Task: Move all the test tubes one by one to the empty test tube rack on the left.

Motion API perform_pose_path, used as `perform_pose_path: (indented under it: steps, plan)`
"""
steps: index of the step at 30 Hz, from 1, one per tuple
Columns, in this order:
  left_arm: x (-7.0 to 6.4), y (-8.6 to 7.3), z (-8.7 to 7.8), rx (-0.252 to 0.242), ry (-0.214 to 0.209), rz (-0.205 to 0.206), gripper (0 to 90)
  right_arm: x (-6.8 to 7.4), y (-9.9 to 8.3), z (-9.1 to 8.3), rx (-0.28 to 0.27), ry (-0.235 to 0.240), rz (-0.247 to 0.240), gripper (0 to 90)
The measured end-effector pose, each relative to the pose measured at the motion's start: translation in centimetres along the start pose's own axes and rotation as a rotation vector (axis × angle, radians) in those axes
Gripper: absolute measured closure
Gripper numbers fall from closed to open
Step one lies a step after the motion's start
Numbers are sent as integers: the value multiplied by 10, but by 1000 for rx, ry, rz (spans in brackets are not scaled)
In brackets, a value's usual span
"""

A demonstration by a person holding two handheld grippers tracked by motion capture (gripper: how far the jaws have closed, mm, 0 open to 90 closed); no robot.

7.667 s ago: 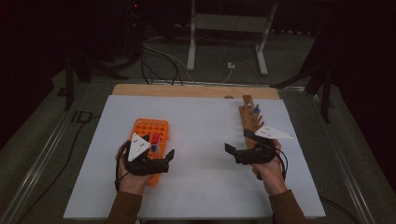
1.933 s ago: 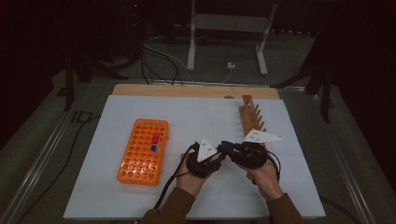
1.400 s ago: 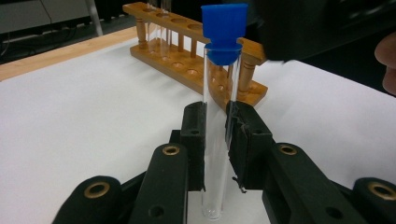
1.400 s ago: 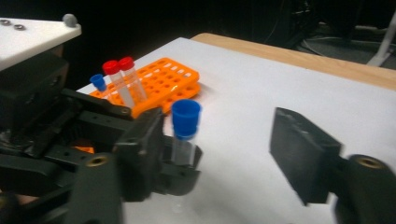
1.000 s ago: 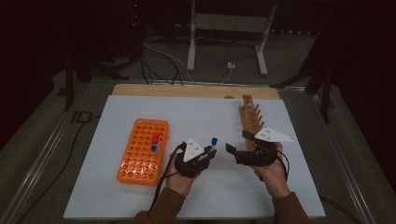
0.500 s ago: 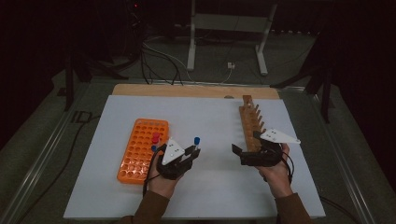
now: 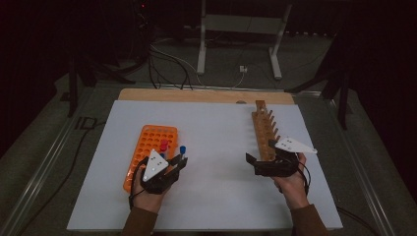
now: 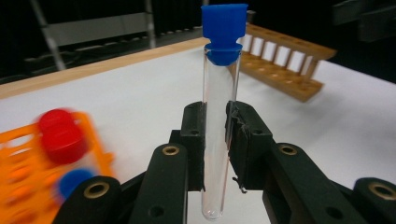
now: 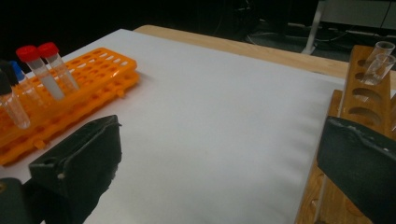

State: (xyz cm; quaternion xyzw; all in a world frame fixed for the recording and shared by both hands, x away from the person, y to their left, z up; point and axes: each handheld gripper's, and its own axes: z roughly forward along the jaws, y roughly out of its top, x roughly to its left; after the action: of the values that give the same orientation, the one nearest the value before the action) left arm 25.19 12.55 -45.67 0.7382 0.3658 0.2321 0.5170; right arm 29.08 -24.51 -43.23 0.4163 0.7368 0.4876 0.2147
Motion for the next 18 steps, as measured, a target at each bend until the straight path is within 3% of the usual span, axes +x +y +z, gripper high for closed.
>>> perform_pose_path:
  steps: [12,18]
  plan:
    - [23,-14,-18,-3,76,-4,770,-1,0,-3,-6,-2,8,0]
    - [27,-19,-21,-11,96,1,771,-1,-1,-3,-5,0,8,0]
